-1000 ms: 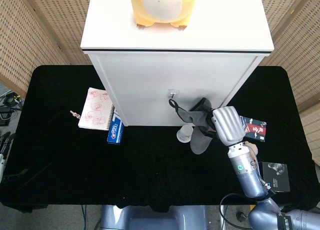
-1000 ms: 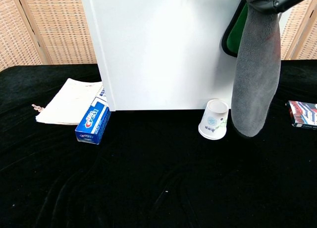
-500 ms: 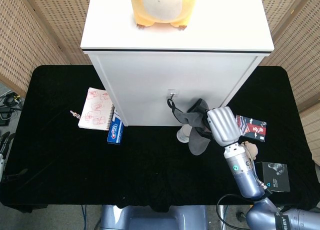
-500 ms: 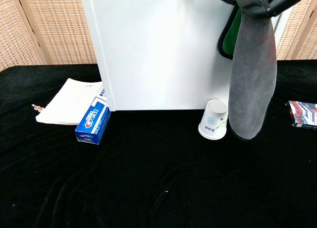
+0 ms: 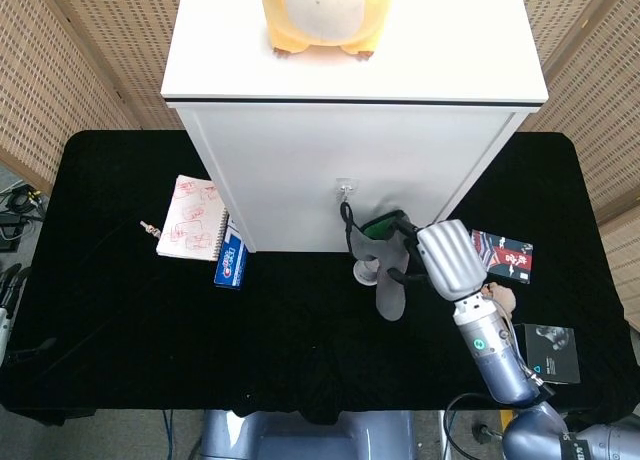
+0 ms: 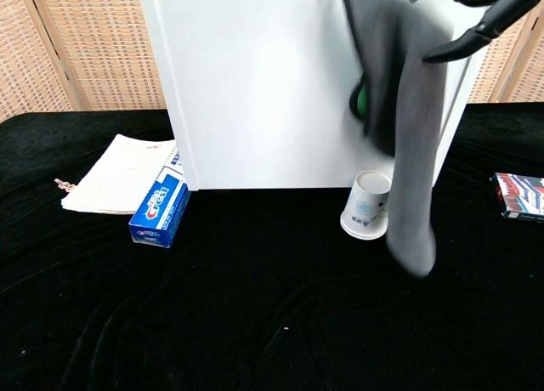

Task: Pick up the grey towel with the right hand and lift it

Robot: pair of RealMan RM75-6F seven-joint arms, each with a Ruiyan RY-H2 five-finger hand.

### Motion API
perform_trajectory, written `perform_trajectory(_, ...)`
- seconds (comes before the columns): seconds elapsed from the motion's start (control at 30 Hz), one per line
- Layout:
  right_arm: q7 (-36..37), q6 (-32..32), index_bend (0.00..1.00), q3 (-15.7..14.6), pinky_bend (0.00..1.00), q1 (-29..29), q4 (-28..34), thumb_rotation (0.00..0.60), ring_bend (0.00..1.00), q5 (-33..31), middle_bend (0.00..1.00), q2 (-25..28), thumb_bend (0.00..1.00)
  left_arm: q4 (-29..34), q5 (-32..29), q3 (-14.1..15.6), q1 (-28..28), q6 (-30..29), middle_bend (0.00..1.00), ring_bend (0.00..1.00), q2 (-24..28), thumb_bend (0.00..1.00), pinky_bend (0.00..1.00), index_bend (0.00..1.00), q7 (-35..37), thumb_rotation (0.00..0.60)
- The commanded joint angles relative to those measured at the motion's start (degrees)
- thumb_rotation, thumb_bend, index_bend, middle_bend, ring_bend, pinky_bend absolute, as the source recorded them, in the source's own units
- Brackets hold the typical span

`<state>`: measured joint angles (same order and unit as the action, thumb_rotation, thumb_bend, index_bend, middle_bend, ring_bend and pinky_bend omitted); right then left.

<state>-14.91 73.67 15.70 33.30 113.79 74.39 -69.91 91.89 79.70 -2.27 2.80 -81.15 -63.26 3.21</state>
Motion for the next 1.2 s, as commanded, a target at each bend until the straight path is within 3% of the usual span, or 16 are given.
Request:
perform_trajectory(0.03, 1.3, 0.5, 0.49, -0.6, 1.0, -0.9, 0.2, 0.6, 1.0, 1.3, 1.0, 0.9, 0.0, 0.0, 0.1, 0.0, -0.1, -0.1, 0.0, 0.0, 0.0, 0.0, 0.0, 0.0, 0.0, 0.6)
perform_trajectory(0.37, 8.8, 4.4, 0.48, -5.4, 1.0, -6.8, -1.8, 0.6, 1.0, 8.9, 1.0, 5.4, 0.0, 0.1, 0.4, 0.1, -0.3, -0.7, 0.0, 0.0, 0.1, 0.0, 0.0, 0.0, 0.2, 0.6)
perform_trajectory(0.5, 13.1, 8.2, 0.46, -8.3, 1.0, -10.1, -7.8, 0.6, 0.99, 14.8, 1.0, 7.0, 0.0, 0.3, 0.6, 0.1, -0.6, -1.2, 0.0, 0.0, 0.2, 0.0, 0.0, 0.0, 0.3, 0.6)
perform_trajectory(0.57, 15.5, 11.1, 0.42, -9.5, 0.95, -11.7, -12.9, 0.6, 0.95, 17.9, 0.97, 6.9, 0.0, 0.4, 0.8, 0.2, -0.7, -1.5, 0.0, 0.0, 0.3, 0.0, 0.0, 0.0, 0.4, 0.6)
perform_trajectory(0.6, 16.3, 12.7, 0.38, -10.0, 0.87, -12.7, -16.1, 0.6, 0.87, 19.0, 0.91, 6.7, 0.0, 0.4, 1.0, 0.2, -0.8, -1.8, 0.0, 0.0, 0.3, 0.0, 0.0, 0.0, 0.4, 0.6)
perform_trajectory(0.67, 18.1, 14.6, 0.28, -11.0, 0.64, -14.3, -21.3, 0.6, 0.66, 20.0, 0.69, 6.3, 0.0, 0.6, 1.3, 0.3, -1.0, -2.2, 0.0, 0.0, 0.4, 0.0, 0.0, 0.0, 0.4, 0.6)
perform_trajectory(0.73, 19.9, 15.0, 0.16, -12.2, 0.35, -15.7, -24.8, 0.6, 0.34, 19.8, 0.38, 6.5, 0.0, 0.8, 1.7, 0.4, -1.2, -2.7, 0.0, 0.0, 0.4, 0.0, 0.0, 0.0, 0.2, 0.6)
perform_trajectory(0.83, 21.6, 13.8, 0.07, -13.7, 0.15, -17.4, -27.5, 0.6, 0.06, 18.3, 0.12, 7.5, 0.0, 1.1, 2.4, 0.6, -1.5, -3.5, 0.0, 0.0, 0.4, 0.0, 0.0, 0.0, -0.1, 0.6)
perform_trajectory(1.0, 23.7, 13.3, 0.03, -14.8, 0.09, -19.2, -28.7, 0.6, 0.0, 17.0, 0.01, 8.7, 0.0, 1.5, 3.7, 1.0, -2.2, -5.2, 0.0, 0.0, 0.3, 0.0, 0.0, 0.0, -0.9, 0.6)
perform_trajectory(1.2, 20.3, 15.0, 0.0, -17.1, 0.01, -22.2, -28.8, 0.6, 0.0, 18.7, 0.0, 9.4, 0.0, 1.8, 5.1, 1.5, -3.2, -7.2, 0.0, 0.0, 0.0, 0.0, 0.0, 0.0, -1.6, 0.6)
